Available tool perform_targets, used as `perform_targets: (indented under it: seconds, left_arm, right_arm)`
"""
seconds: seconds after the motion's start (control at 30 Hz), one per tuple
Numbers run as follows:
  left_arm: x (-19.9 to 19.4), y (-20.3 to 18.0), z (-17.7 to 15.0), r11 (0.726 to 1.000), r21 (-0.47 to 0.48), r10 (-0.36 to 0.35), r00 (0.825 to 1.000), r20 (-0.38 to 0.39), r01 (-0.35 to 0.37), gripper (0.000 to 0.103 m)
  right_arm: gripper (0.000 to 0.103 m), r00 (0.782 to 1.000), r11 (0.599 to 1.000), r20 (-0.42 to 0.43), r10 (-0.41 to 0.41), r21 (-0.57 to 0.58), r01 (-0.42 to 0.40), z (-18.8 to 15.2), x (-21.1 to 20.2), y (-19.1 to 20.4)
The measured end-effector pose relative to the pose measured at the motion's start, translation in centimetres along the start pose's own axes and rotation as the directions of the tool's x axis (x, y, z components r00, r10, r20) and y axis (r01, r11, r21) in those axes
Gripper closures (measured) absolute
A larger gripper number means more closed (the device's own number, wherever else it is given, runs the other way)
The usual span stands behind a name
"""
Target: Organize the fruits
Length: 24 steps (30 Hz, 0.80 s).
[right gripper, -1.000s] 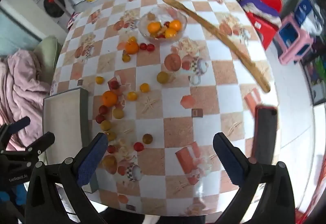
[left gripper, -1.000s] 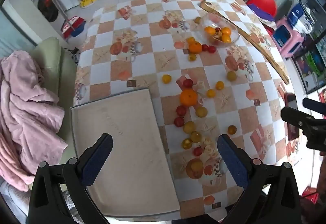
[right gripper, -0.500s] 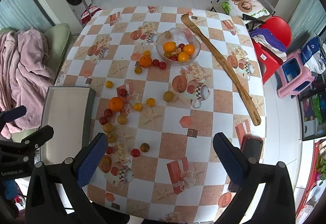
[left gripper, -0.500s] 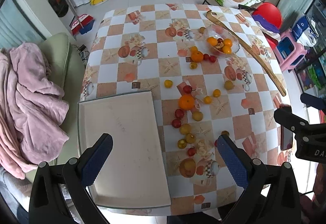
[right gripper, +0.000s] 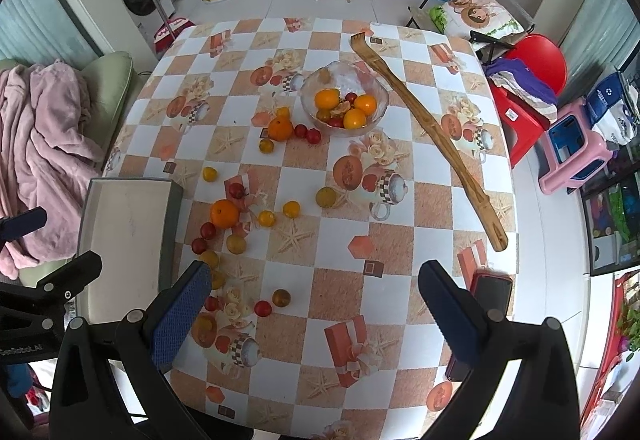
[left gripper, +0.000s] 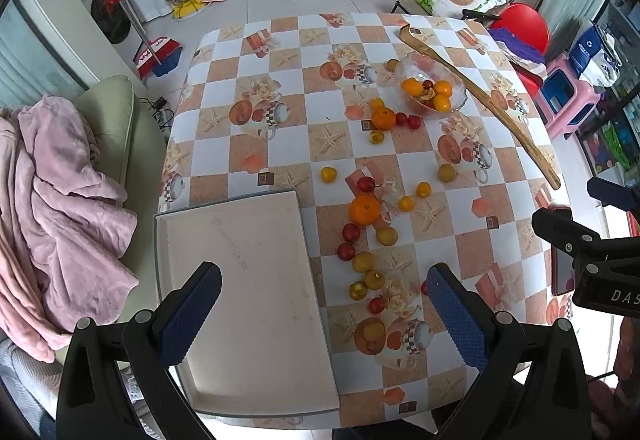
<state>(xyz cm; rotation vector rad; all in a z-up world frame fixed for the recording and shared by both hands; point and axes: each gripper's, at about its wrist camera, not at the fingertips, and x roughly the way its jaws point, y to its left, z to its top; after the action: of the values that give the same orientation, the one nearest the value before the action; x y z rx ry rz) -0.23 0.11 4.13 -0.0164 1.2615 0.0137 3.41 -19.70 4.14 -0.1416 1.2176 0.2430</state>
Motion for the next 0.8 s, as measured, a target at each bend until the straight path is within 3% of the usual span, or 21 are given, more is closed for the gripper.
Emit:
perform_targets:
  seconds: [0.47, 0.6, 0.8]
  left_arm:
    - [0.0, -0.1, -0.1, 1.0, 0.001, 0.011, 1.0, 0.007, -0.011, 0.0]
    - [0.4, -0.8, 0.3, 0.996, 0.037, 0.086, 0.996, 0.022, -0.086, 0.0]
    - [1.7, -0.5, 1.1, 0.994, 0.055, 0.094, 0.995, 0.039, -0.096, 0.0]
  right_arm:
    - [0.0, 1.0, 1.0, -0.001, -0.003, 0.0, 0.003, 0.0, 0.1, 0.1]
    - [0.0, 1.0, 1.0, -0.007, -0.003, 0.002, 0.003, 0.2, 0.2, 0.2]
    - [0.0, 0.999, 0.999, -0.032, 0.015, 0.042, -0.014, 0.4, 1.7, -0.9]
